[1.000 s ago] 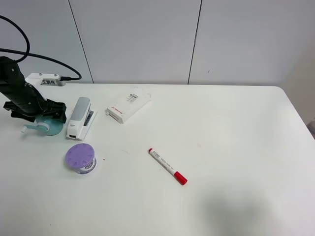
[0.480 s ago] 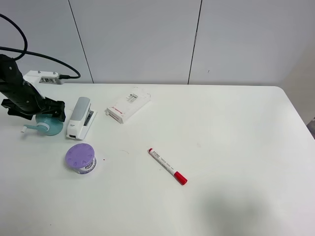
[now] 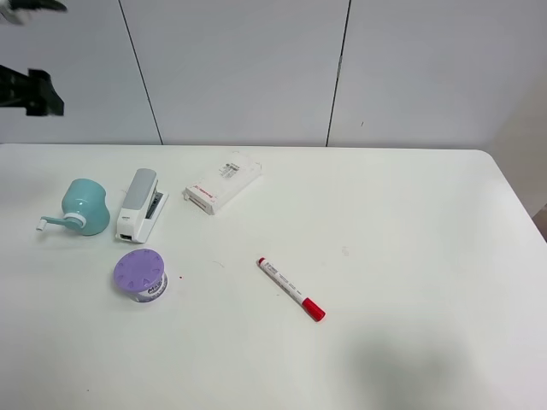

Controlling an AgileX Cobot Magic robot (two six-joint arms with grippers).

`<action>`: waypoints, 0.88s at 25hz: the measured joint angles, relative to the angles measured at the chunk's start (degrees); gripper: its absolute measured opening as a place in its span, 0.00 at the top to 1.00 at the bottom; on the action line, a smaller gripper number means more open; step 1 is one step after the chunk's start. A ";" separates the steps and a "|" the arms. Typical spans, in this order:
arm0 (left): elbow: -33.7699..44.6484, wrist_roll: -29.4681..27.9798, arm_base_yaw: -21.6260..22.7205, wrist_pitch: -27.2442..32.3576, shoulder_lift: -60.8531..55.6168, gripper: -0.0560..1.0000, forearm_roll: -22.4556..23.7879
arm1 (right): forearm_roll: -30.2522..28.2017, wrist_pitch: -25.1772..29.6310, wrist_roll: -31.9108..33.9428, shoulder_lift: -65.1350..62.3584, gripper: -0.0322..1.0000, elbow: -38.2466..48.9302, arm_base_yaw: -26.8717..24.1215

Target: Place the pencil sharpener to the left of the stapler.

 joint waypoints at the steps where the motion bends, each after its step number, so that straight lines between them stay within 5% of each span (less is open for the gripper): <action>1: 0.00 0.00 0.00 0.60 -2.75 0.01 -0.19 | 0.00 0.00 0.00 0.00 0.01 0.00 0.00; 9: 0.00 0.00 0.00 4.51 -22.89 0.01 1.74 | 0.00 0.00 0.00 0.00 0.01 0.00 0.00; 17: 0.00 0.18 0.00 25.75 -35.20 0.01 3.62 | 0.00 0.00 0.00 0.00 0.01 0.00 0.00; 22: 0.00 0.43 0.00 34.11 -42.57 0.01 3.31 | 0.00 0.00 0.00 0.00 0.01 0.00 0.00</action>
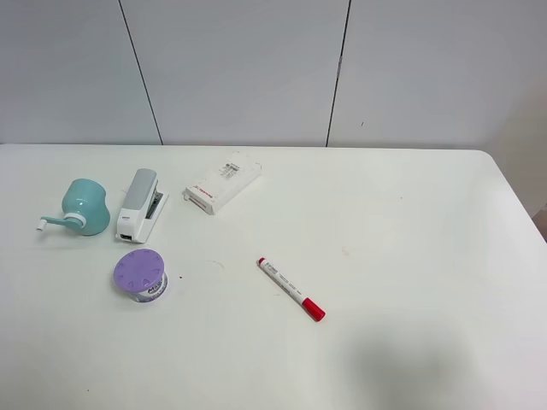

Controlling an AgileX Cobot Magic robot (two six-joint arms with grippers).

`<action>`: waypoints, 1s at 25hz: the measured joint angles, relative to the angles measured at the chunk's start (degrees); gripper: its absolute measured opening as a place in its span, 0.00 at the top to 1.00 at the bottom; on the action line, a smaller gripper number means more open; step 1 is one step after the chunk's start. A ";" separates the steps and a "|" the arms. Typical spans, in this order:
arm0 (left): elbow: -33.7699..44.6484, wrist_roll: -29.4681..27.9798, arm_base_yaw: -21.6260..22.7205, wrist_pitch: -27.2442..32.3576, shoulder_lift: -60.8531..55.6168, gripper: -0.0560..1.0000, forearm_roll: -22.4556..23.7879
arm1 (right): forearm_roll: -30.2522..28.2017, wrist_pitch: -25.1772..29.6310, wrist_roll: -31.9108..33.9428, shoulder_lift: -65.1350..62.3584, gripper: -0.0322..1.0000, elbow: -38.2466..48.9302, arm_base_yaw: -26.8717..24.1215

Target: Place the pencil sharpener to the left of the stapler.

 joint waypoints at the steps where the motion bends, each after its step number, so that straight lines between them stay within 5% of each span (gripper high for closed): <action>1: 0.00 0.00 0.00 0.90 -1.72 0.01 -0.17 | 0.00 0.00 0.00 0.00 0.01 0.00 0.00; 6: 4.08 0.07 0.00 1.84 -11.35 0.01 -0.77 | 0.00 0.00 0.00 0.00 0.01 0.00 0.00; 16: 28.44 -1.12 0.00 -4.43 -33.97 0.01 -3.11 | 0.00 0.00 0.00 0.00 0.01 0.00 0.00; 25: 36.54 -1.24 0.00 -5.34 -40.16 0.01 -4.00 | 0.00 0.00 0.00 0.00 0.01 0.00 0.00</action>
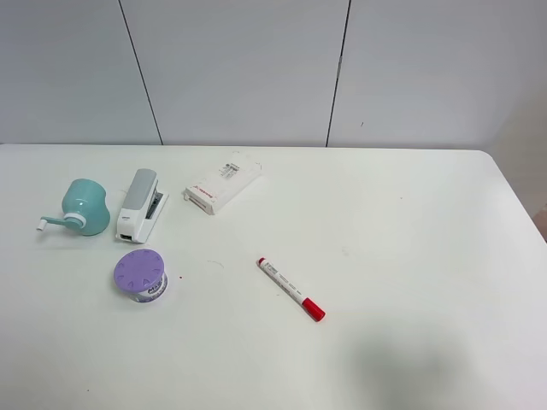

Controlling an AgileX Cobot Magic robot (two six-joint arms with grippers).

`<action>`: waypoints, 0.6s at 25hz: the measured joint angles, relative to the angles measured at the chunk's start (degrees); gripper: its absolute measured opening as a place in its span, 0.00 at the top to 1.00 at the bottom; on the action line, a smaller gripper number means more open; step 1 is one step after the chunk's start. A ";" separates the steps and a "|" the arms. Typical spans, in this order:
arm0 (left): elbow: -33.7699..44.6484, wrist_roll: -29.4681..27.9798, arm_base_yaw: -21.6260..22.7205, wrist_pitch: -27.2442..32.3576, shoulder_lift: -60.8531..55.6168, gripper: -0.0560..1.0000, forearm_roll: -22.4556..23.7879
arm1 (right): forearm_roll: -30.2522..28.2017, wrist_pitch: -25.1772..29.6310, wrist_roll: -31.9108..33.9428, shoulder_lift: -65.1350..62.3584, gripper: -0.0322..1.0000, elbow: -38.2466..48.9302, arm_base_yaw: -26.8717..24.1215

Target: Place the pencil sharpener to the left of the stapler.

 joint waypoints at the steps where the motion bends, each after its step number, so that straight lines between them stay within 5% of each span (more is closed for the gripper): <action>1: 0.05 -0.01 0.00 0.00 0.00 0.01 0.00 | 0.00 0.00 0.00 0.00 0.01 0.00 0.00; 15: 0.05 -1.54 0.00 0.00 0.00 0.01 0.88 | 0.00 0.00 0.00 0.00 0.01 0.00 0.00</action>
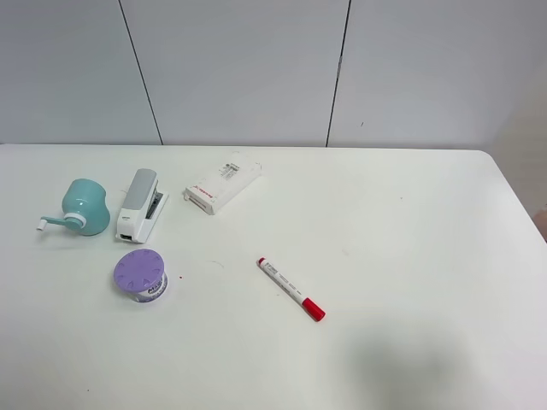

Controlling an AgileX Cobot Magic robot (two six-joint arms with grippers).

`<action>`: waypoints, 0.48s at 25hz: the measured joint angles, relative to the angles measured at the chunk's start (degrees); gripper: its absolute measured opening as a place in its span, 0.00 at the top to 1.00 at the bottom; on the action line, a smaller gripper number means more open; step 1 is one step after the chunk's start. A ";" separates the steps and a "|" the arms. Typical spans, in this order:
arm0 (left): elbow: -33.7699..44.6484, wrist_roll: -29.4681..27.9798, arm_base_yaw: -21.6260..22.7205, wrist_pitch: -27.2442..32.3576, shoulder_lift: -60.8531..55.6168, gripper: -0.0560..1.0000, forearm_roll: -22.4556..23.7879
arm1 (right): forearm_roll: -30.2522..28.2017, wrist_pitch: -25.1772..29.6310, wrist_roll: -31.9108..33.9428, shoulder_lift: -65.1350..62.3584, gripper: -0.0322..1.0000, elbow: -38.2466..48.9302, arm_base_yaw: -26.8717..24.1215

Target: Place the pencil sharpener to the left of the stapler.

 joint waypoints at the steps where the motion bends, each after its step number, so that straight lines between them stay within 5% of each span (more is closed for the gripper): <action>1: 0.00 -0.04 0.00 0.00 0.00 0.01 0.00 | 0.00 0.00 0.00 0.00 0.01 0.00 0.00; 12: 0.00 -0.04 0.00 0.00 0.00 0.01 0.00 | 0.00 0.00 0.00 0.00 0.01 0.00 0.00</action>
